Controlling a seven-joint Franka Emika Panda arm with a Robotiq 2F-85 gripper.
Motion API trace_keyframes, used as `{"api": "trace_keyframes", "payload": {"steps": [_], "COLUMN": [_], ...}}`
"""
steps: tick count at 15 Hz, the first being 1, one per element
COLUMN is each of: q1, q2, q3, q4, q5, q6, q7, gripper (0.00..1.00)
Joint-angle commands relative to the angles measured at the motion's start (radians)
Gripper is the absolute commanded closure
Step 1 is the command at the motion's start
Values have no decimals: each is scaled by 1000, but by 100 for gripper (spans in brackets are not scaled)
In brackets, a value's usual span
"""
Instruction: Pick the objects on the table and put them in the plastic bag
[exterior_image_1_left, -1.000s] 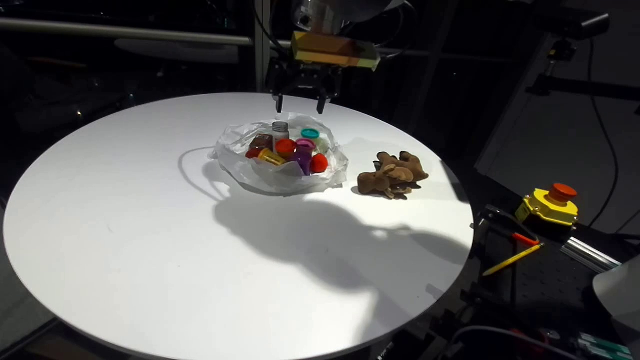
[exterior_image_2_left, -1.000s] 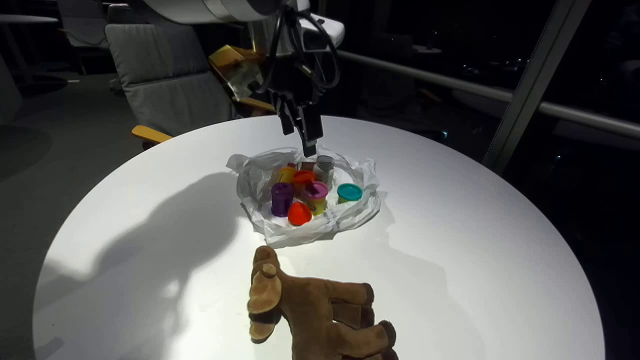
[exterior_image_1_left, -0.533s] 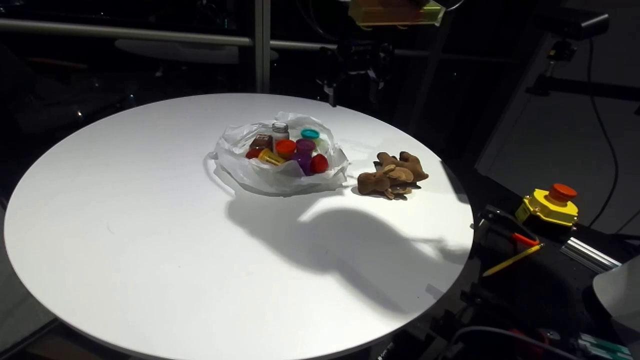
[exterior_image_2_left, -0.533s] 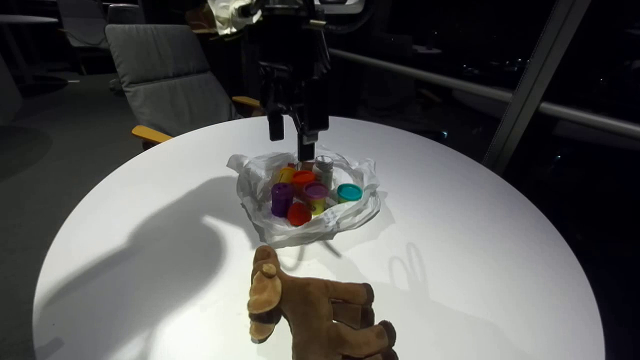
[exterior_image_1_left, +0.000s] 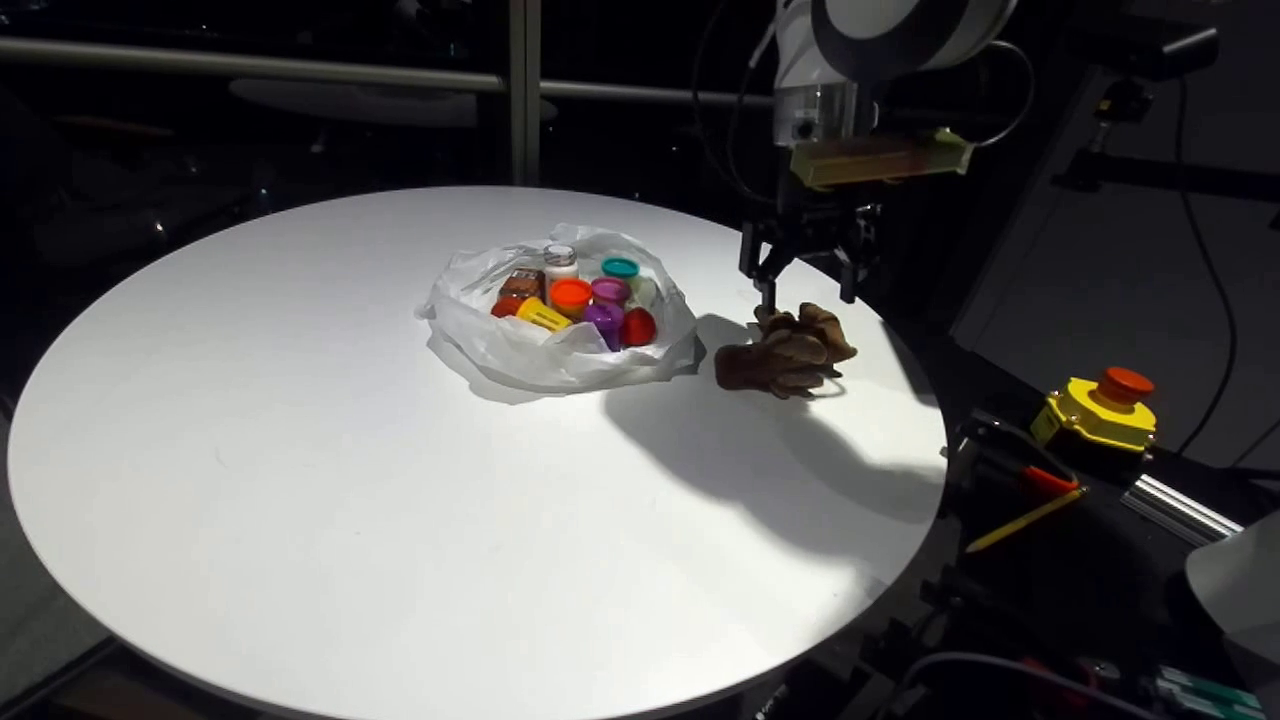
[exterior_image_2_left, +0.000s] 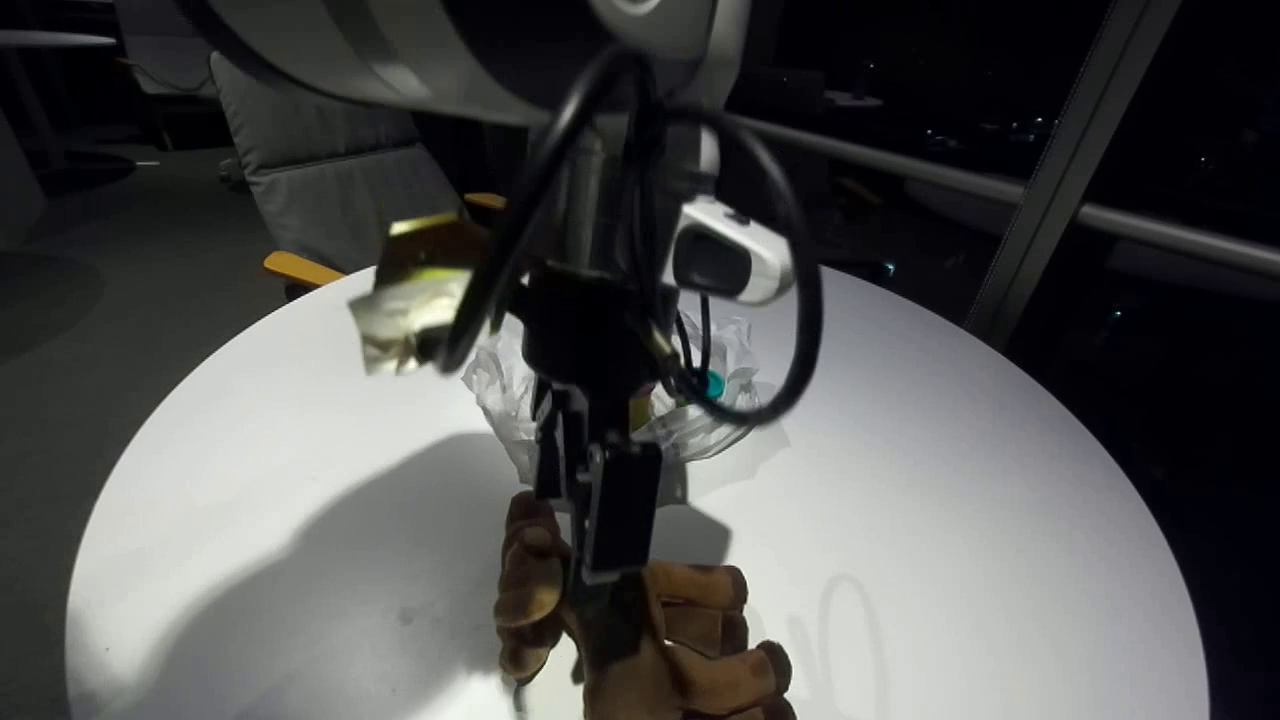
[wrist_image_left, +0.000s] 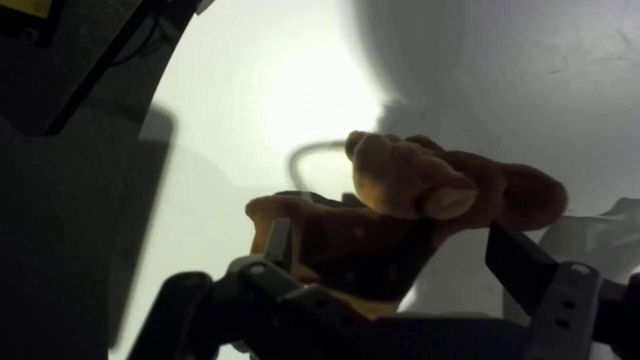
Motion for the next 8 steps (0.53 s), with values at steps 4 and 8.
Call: {"api": "trace_keyframes", "payload": {"steps": [4,8], "q1": [-23,8], "q2": [109,178], "q3": [-40,-70], "q4": [-52,-45], "q5": [141,184], "q6": [309,427], "q7": [68,117], "gripper": [0,0]}}
